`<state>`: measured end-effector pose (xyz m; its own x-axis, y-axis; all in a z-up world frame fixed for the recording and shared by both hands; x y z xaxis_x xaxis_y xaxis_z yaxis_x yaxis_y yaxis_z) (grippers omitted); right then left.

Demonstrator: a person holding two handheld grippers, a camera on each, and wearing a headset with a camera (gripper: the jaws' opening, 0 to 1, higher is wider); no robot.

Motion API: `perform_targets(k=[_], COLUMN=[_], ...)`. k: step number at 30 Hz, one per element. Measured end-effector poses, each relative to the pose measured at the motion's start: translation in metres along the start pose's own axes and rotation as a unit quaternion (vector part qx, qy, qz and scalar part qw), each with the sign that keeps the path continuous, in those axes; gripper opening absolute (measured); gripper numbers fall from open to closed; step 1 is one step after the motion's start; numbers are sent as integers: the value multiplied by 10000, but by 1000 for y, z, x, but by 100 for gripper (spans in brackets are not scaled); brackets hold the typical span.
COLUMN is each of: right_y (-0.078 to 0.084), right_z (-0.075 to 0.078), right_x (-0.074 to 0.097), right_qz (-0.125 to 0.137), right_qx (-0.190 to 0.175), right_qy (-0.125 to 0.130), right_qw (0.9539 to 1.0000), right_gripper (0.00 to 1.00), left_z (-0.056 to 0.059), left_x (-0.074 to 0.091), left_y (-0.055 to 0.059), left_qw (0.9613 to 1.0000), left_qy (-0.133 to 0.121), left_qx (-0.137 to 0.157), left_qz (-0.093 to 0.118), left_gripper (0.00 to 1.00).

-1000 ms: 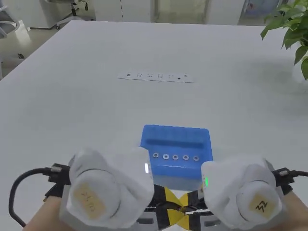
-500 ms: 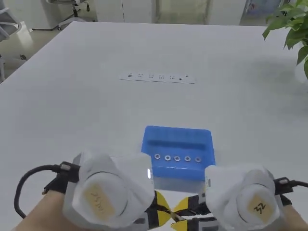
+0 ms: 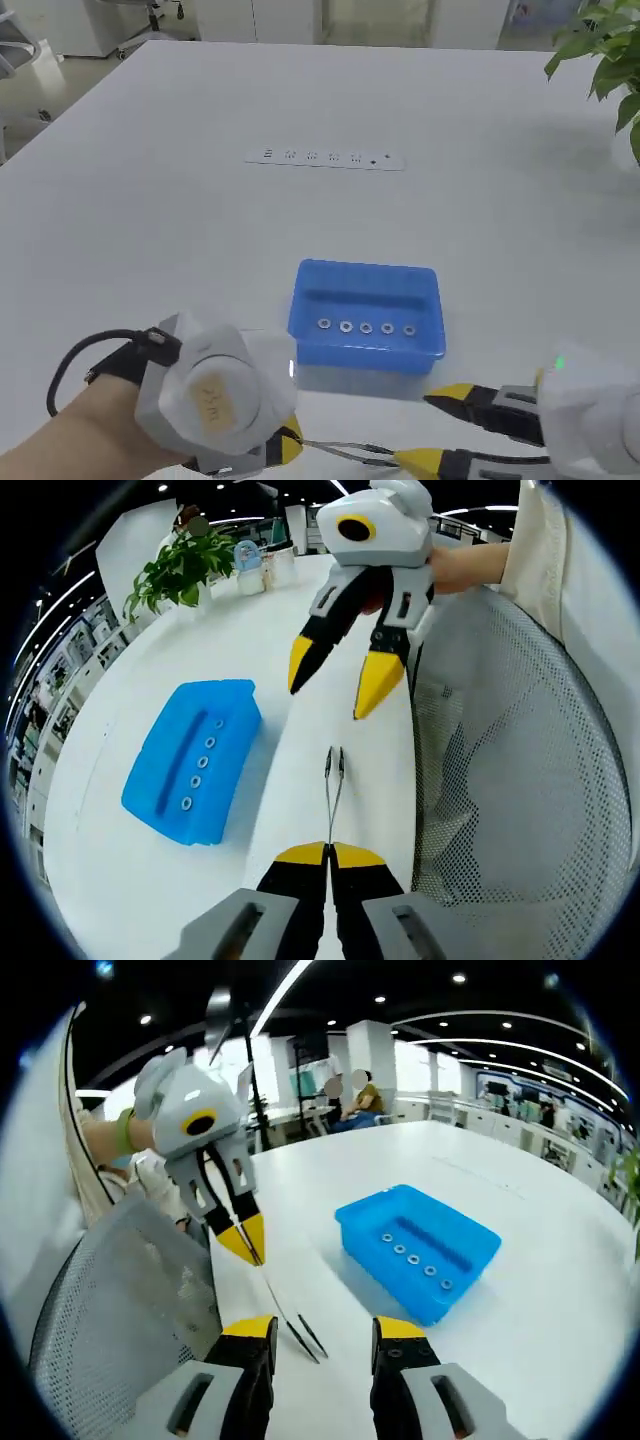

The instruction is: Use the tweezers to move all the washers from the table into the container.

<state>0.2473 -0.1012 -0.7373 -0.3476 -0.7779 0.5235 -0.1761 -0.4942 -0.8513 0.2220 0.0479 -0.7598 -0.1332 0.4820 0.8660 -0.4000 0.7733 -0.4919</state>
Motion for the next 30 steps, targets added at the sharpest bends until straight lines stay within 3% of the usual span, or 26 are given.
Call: perform_targets(k=[2, 6, 7, 16, 25, 28, 30], right_y=[4, 11, 8, 6, -1, -3, -4], right_z=[12, 28, 32, 39, 42, 45, 47], right_x=[10, 28, 30, 46, 53, 56, 58], right_qz=[187, 221, 333, 464, 600, 663, 683], right_qx=[-416, -818, -782, -942, -1005, -969, -965], right_qy=[382, 900, 1024, 1426, 1567, 1639, 1674], right_qw=[9982, 9923, 9911, 9842, 9807, 9795, 9788], right_gripper=[35, 38, 39, 42, 47, 47, 48], left_z=[-3, -7, -8, -10, -10, -10, -10], left_x=[-6, -15, -17, -28, -27, -25, -25], left_y=[4, 11, 12, 18, 15, 17, 18], left_qw=[9999, 9990, 9985, 9927, 9916, 9935, 9950], left_qy=[25, 24, 19, 10, 93, 61, 70], left_qx=[-7, -107, -140, -386, -298, -119, 156], left_qz=[-149, -430, -527, -1140, -1257, -1129, -984], left_gripper=[0, 0, 0, 0, 0, 0, 0])
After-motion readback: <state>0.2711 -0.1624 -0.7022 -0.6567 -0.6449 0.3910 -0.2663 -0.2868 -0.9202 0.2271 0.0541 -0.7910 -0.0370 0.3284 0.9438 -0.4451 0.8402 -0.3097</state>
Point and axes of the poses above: the centre of the closed fingertips' face, and the gripper's own axes: x roughly backward along the fingers, z roughly to its right, y roughly out of its underside, the point moved 4 cm from there along x, roughly backward along the fingers, and after that the axes turned 15 degrees about x, right-handed, at the moved point
